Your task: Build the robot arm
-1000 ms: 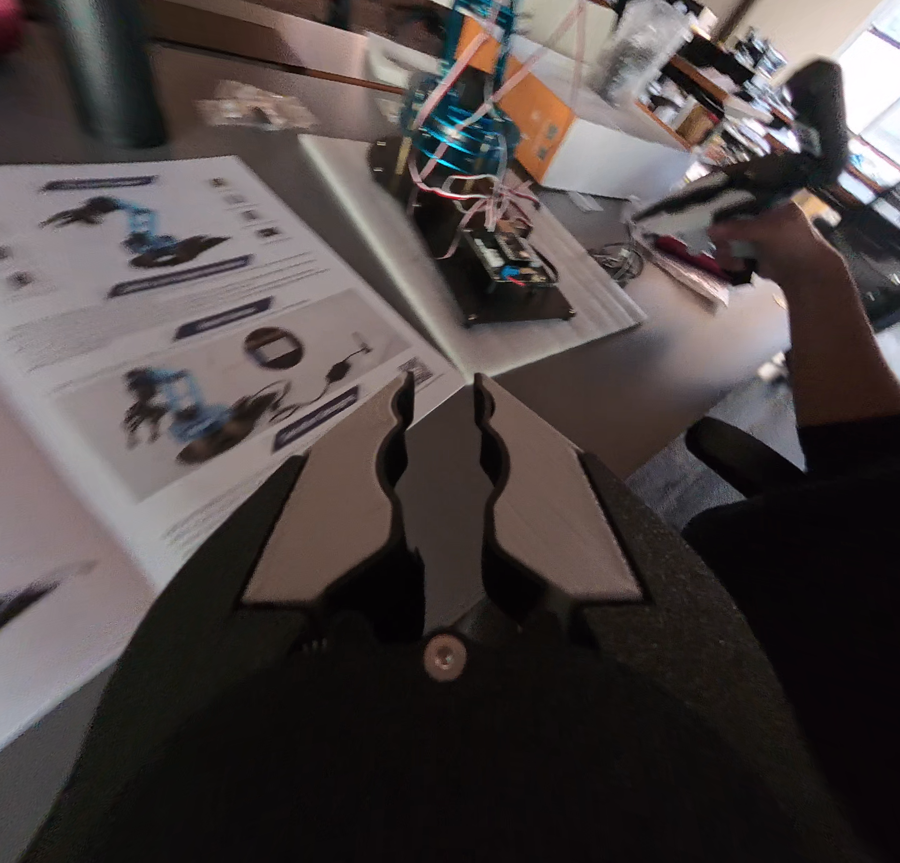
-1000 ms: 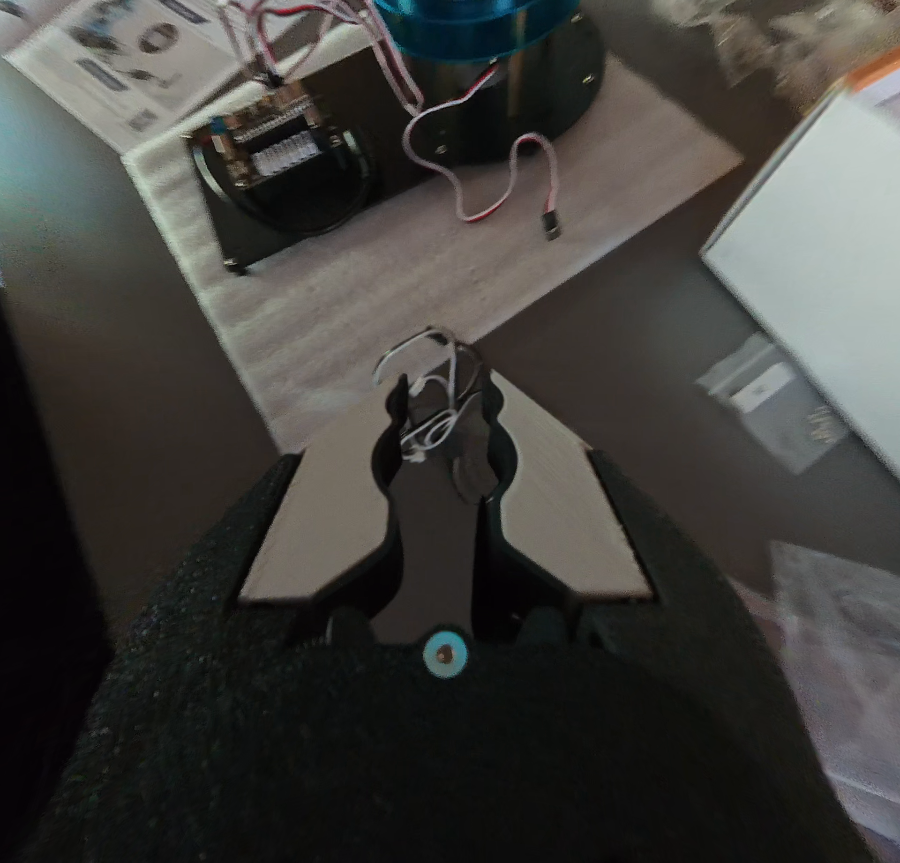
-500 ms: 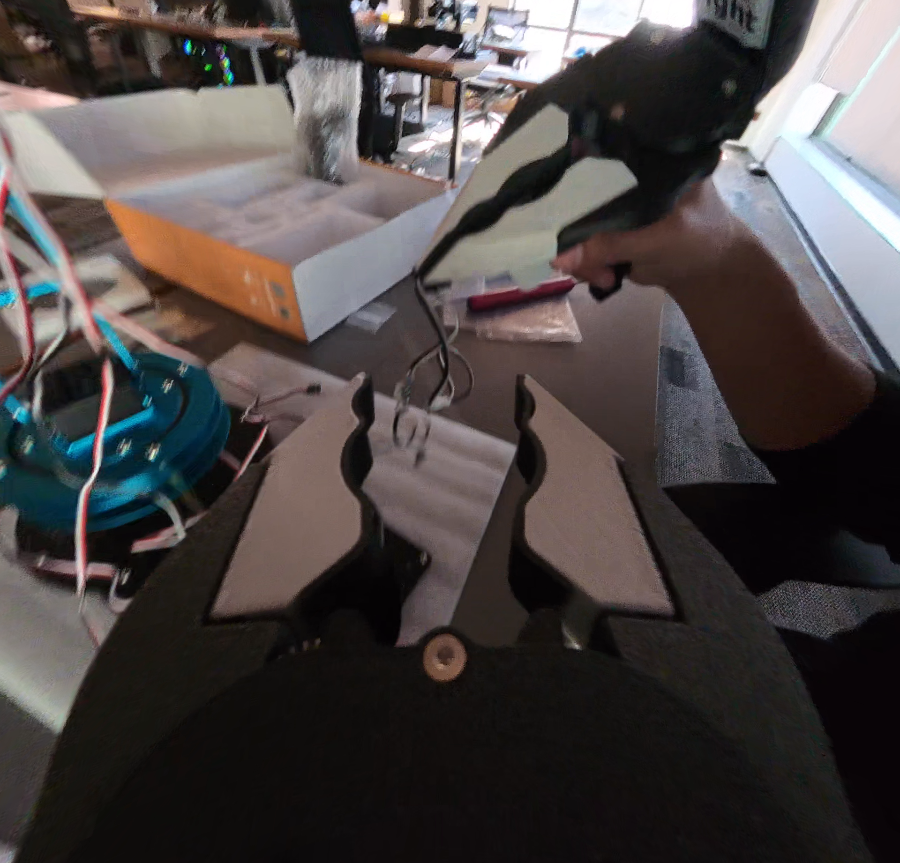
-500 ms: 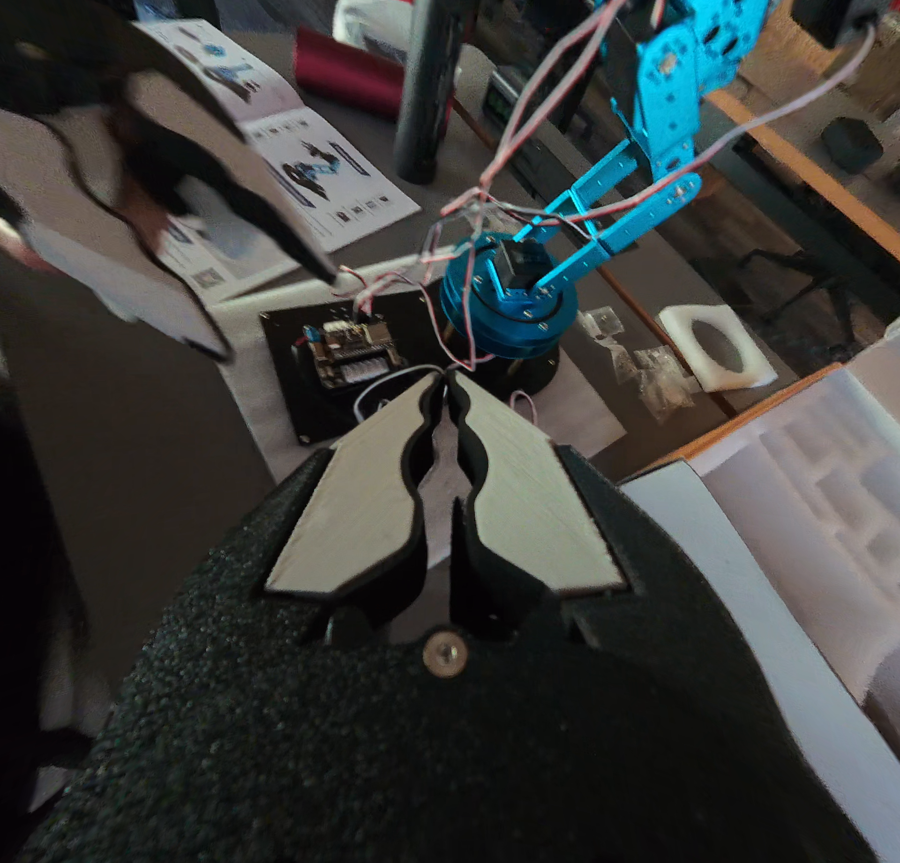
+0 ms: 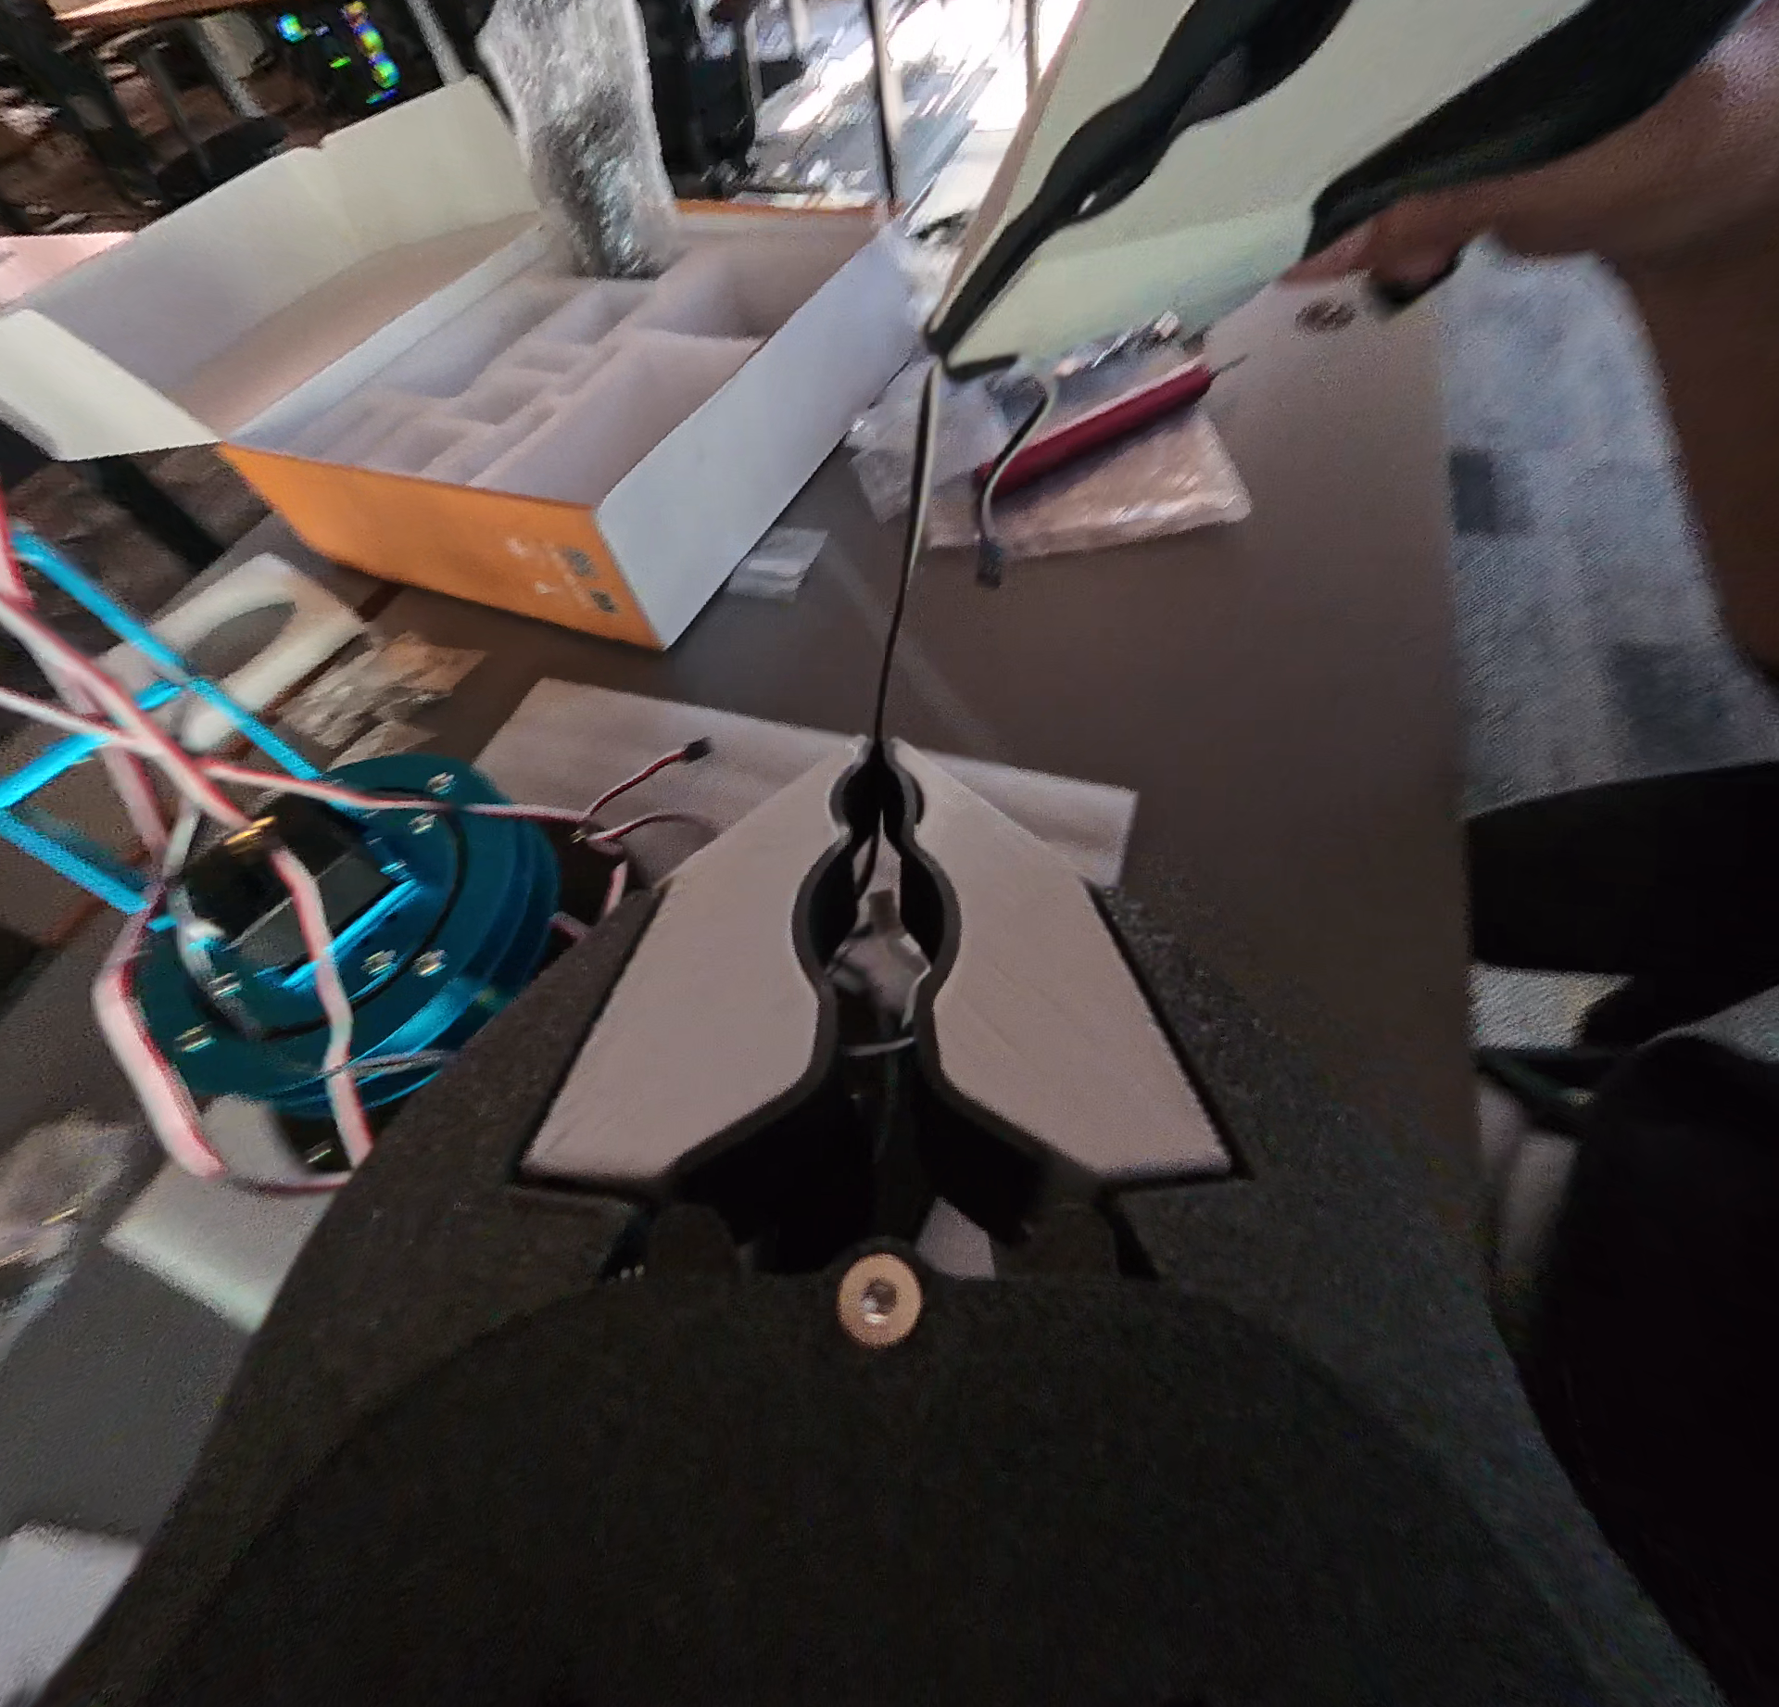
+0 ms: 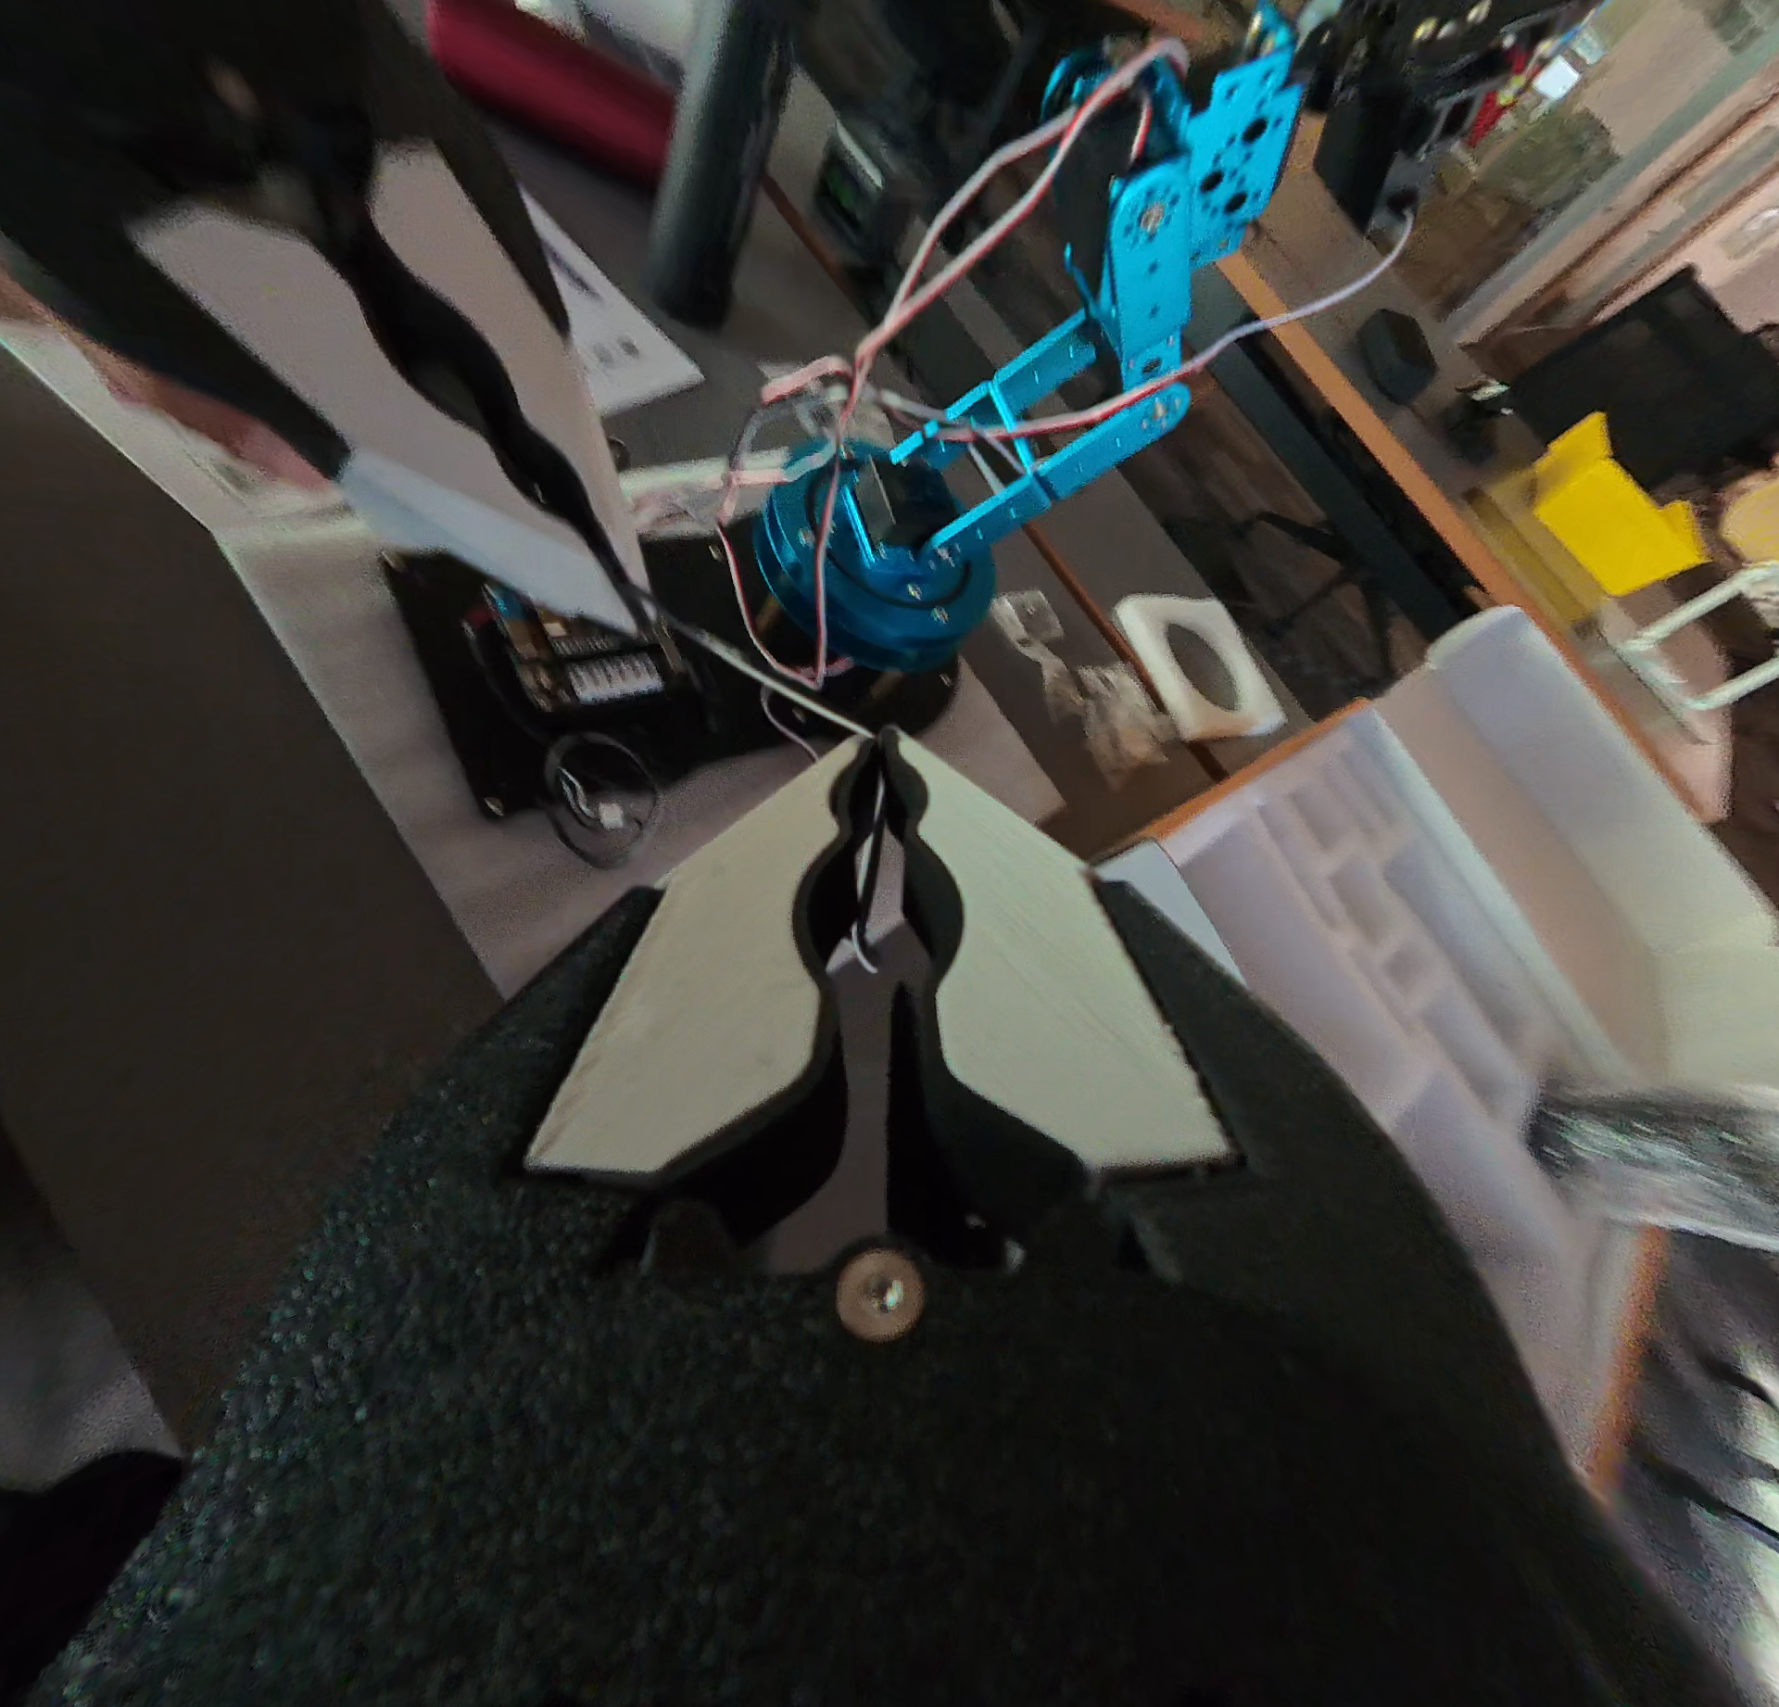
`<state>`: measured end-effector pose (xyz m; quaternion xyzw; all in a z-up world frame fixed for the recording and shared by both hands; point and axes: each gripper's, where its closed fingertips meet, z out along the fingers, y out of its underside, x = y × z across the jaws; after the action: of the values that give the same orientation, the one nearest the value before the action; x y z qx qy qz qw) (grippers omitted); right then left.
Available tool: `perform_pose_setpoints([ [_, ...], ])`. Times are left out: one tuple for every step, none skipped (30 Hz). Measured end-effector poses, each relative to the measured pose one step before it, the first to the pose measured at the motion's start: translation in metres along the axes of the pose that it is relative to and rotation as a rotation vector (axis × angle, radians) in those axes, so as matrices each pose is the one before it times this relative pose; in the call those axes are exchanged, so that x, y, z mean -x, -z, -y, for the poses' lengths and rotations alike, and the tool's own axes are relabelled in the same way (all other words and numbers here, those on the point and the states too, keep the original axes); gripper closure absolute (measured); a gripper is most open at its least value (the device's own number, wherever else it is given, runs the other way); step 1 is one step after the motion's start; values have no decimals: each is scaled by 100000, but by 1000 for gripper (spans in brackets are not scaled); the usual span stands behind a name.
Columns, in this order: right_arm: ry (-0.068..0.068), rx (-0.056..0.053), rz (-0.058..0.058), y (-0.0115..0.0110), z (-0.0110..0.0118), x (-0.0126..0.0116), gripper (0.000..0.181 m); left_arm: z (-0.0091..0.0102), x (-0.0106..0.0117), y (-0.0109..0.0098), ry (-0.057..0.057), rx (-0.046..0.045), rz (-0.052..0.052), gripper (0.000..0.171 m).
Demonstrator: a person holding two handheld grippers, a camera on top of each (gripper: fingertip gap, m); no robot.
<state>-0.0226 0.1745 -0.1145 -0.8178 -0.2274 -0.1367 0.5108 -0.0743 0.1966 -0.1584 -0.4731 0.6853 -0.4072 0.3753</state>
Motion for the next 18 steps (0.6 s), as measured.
perform_pose_setpoints([
  [2945,4709,-2298,-177,-702,-50,181,-534,502,214,-4442,3540,4032,171],
  [2357,4206,-794,-251,-744,60,181,-285,368,368,-4435,1627,3152,171],
  [490,1492,2505,-350,-505,440,181,-124,125,505,-2485,376,1251,171],
  [-2719,-270,6726,-412,-325,881,181,-231,106,582,-723,887,796,171],
  [-2124,144,5873,-462,-388,720,181,-248,51,629,-552,306,625,171],
  [-771,-299,7395,-437,-240,1149,181,-475,10,625,-530,1070,913,171],
  [-1520,-2631,12822,-343,85,1972,181,-756,335,737,-1477,2093,3367,171],
  [-2513,-6261,12975,-216,506,1768,181,-907,522,976,-1167,2002,4059,171],
  [-1267,-8132,5032,-107,546,302,181,-855,494,1264,994,827,2235,171],
  [-1874,-9450,3196,14,418,-224,181,-671,366,1549,3187,-939,-162,171],
  [-4775,-5892,2126,-142,-223,-689,177,-472,331,1754,4009,-2111,-1212,171],
  [-6542,2025,825,-667,-1324,-954,167,-360,385,1796,3527,-2312,-698,171],
  [-4724,6884,1996,-1287,-1961,-534,154,-343,532,1692,3410,-1496,693,171],
  [-1644,7255,3467,-1663,-1764,-33,146,-360,487,1474,3275,-788,908,171],
  [617,3901,1378,-1722,-957,-47,143,-311,287,1234,2739,-757,6,171],
  [2449,1886,864,-1592,-429,117,142,-229,158,1017,2526,-1100,-387,171],
  [2921,2662,273,-1445,-377,60,142,-174,92,785,2698,-1303,-755,171],
  [3085,4704,-3971,-1196,-613,-628,144,-141,21,602,2846,-1331,-1304,171],
])
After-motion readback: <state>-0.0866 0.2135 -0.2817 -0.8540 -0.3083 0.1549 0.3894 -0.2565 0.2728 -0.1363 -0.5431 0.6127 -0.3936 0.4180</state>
